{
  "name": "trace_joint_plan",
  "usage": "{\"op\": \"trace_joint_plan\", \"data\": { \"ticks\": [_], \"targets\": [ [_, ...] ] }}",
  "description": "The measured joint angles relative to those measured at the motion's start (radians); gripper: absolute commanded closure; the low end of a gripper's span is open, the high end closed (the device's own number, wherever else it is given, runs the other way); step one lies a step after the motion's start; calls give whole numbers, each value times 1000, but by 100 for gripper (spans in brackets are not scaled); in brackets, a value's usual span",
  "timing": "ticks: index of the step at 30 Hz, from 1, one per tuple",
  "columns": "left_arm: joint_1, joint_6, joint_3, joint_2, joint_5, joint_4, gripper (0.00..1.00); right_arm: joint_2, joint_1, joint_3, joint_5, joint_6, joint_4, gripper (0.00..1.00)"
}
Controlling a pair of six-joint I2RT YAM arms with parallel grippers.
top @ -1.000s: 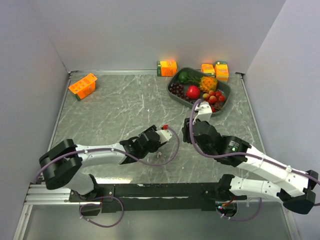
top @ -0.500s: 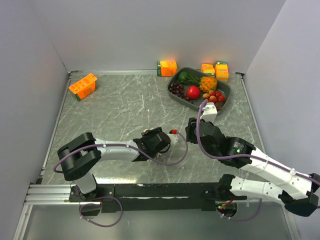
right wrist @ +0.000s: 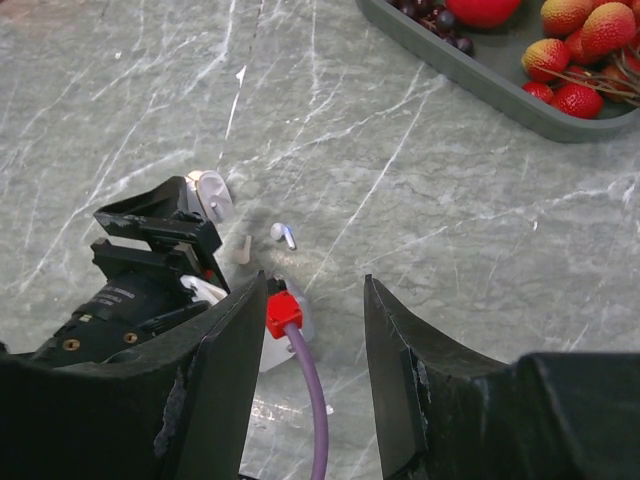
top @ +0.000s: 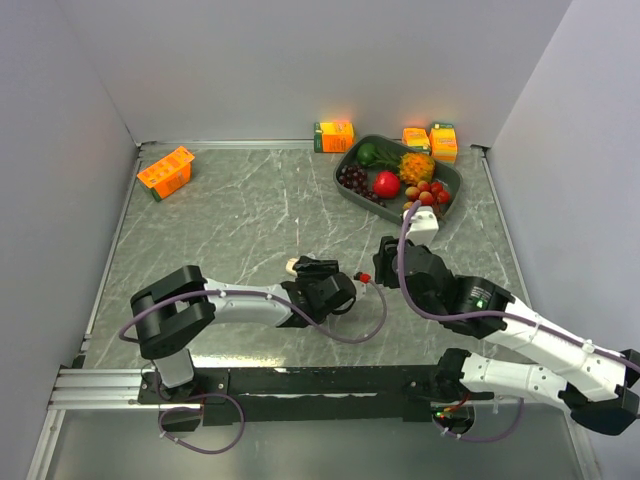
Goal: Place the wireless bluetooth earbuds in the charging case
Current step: Adjust the charging case.
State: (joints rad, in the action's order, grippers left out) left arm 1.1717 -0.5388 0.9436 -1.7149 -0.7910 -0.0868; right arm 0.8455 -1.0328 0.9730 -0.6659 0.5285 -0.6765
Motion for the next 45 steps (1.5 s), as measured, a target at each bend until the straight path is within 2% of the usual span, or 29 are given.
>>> {"op": "trace_joint_plan", "data": {
  "ticks": [10, 27, 40, 43, 45],
  "targets": [
    [18, -133, 21, -20, -97, -27, 99, -35, 4, 0, -2, 3, 0, 49],
    [69, -340, 32, -29, -161, -22, 99, -57, 5, -37, -2, 22, 1, 49],
    [27, -237, 66, 2, -101, -9, 99, -58, 6, -39, -1, 32, 3, 49],
    [35, -232, 57, 10, -138, 24, 99, -55, 6, -39, -1, 31, 3, 49],
    [32, -207, 58, 33, -95, -8, 99, -55, 6, -39, 0, 32, 3, 49]
  ]
}}
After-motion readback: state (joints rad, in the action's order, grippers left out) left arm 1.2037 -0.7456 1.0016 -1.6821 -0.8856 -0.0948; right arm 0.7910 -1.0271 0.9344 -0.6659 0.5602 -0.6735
